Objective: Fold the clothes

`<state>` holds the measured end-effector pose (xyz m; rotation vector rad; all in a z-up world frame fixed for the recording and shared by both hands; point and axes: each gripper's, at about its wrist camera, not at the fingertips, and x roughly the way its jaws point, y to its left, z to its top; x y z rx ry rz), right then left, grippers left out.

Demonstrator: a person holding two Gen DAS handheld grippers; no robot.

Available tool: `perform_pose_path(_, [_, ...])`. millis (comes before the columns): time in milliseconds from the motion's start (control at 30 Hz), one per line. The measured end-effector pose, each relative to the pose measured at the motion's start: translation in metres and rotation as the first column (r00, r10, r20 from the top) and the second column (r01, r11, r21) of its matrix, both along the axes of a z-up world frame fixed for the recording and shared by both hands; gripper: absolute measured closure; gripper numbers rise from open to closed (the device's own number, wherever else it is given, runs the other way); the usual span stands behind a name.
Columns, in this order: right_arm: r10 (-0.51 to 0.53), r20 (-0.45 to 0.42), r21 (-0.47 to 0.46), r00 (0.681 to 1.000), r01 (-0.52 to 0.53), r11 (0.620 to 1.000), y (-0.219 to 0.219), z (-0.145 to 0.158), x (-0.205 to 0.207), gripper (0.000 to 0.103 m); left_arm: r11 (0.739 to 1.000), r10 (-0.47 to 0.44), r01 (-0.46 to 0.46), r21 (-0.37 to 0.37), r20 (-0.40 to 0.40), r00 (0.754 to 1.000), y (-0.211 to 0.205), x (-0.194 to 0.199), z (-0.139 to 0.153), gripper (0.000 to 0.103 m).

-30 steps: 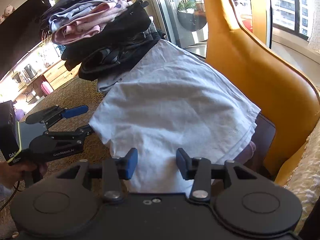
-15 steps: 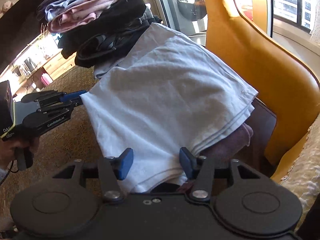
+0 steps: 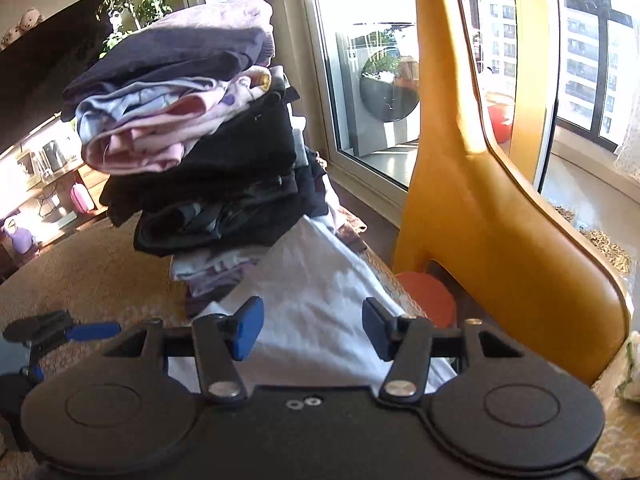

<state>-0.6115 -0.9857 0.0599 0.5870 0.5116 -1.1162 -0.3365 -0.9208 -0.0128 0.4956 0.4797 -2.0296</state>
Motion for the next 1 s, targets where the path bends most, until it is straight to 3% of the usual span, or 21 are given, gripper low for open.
perform_pose_path(133, [-0.019, 0.031, 0.017, 0.999, 0.019, 1.0, -0.05, 0.001, 0.015, 0.0, 0.987, -0.021, 0.04, 0.156, -0.121, 0.992, -0.034, -0.004, -0.015, 0.023])
perform_pose_path(200, [-0.028, 0.027, 0.027, 0.999, 0.027, 0.999, -0.064, -0.005, 0.023, 0.0, 0.967, -0.013, 0.058, 0.247, -0.181, 0.983, -0.05, -0.002, -0.027, 0.034])
perform_pose_path(267, [-0.046, 0.026, 0.031, 0.999, 0.045, 0.998, -0.077, -0.012, 0.029, 0.0, 0.96, -0.002, 0.06, 0.275, -0.205, 0.979, -0.055, 0.002, -0.034, 0.045])
perform_pose_path(333, [-0.051, 0.04, 0.036, 0.998, 0.05, 0.998, -0.088, -0.019, 0.034, 0.0, 0.952, -0.001, 0.07, 0.299, -0.226, 0.974, -0.059, 0.007, -0.039, 0.064])
perform_pose_path(467, [-0.014, -0.001, 0.056, 1.0, 0.014, 0.998, -0.097, -0.035, 0.05, 0.0, 0.948, -0.007, 0.082, 0.308, -0.236, 0.972, -0.063, 0.013, -0.045, 0.074])
perform_pose_path(533, [-0.03, -0.009, 0.063, 1.0, 0.03, 0.998, -0.099, -0.039, 0.053, 0.0, 0.95, -0.01, 0.08, 0.303, -0.226, 0.974, -0.063, 0.012, -0.046, 0.086])
perform_pose_path(600, [-0.05, -0.008, 0.057, 0.999, 0.051, 0.997, -0.1, -0.039, 0.05, 0.0, 0.952, -0.023, 0.086, 0.294, -0.21, 0.977, -0.063, 0.011, -0.045, 0.091])
perform_pose_path(867, [-0.097, 0.004, 0.084, 0.995, 0.096, 0.992, -0.112, -0.057, 0.037, 0.0, 0.953, -0.047, 0.1, 0.285, -0.185, 0.982, -0.069, 0.008, -0.04, 0.092])
perform_pose_path(967, [-0.072, 0.043, 0.083, 0.996, 0.068, 0.994, -0.093, -0.051, 0.027, 0.0, 0.953, -0.059, 0.113, 0.283, -0.195, 0.979, -0.066, 0.016, -0.033, 0.082])
perform_pose_path(1000, [-0.06, 0.057, 0.074, 0.997, 0.056, 0.996, -0.082, -0.046, 0.021, 0.0, 0.953, -0.064, 0.121, 0.279, -0.205, 0.977, -0.065, 0.02, -0.031, 0.072])
